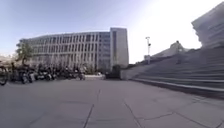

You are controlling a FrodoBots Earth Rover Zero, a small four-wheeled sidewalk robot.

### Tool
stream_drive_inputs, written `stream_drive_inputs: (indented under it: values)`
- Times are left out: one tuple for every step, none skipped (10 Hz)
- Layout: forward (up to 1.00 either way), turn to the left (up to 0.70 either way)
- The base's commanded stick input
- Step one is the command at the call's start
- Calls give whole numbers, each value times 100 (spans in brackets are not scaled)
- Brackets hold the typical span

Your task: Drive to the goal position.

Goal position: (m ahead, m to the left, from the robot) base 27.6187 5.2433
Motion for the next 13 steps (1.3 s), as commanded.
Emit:
stream_drive_inputs:
  values:
    - [100, 4]
    - [100, 4]
    - [100, 4]
    - [100, 13]
    - [100, 26]
    - [100, 39]
    - [100, 44]
    - [100, 44]
    - [100, 44]
    - [100, 44]
    - [100, 44]
    - [100, 44]
    - [100, 44]
